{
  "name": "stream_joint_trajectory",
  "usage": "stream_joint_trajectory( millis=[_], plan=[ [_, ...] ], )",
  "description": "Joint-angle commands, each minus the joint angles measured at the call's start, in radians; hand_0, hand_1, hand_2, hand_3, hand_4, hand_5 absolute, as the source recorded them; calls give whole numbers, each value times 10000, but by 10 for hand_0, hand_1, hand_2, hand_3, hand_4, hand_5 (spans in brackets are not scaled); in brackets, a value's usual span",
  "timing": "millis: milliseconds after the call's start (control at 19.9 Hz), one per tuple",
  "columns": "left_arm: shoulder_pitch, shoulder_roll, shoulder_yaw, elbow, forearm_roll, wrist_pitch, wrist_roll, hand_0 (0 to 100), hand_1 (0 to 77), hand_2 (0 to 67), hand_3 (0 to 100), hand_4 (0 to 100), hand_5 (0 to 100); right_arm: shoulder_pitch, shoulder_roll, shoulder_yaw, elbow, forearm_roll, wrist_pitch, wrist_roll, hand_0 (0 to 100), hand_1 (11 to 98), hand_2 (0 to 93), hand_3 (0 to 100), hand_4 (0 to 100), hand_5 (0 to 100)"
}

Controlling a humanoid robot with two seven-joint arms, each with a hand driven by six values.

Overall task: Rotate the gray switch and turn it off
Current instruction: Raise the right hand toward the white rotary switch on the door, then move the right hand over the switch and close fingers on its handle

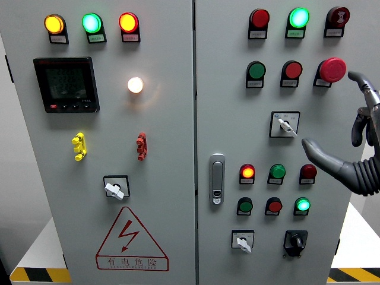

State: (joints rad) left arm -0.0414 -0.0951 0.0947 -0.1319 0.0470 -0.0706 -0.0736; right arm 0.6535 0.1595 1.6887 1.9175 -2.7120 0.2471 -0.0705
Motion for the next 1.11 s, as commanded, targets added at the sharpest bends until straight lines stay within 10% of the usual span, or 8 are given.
stream_joint_trajectory(
  millis=[0,402,1056],
  plan=[
    [0,0,4,0,-10,0,0,886,0,134,188,82,109,0,0,2,0,0,14,0,0,354,65,943,1000,1000],
    [0,0,4,0,5,0,0,887,0,133,188,82,109,15,0,2,-122,0,-1,-46,0,355,63,943,1000,1000],
    [0,0,4,0,-10,0,0,885,0,134,188,82,109,445,0,-304,-873,0,-139,-996,0,330,520,939,1000,1000]
  ],
)
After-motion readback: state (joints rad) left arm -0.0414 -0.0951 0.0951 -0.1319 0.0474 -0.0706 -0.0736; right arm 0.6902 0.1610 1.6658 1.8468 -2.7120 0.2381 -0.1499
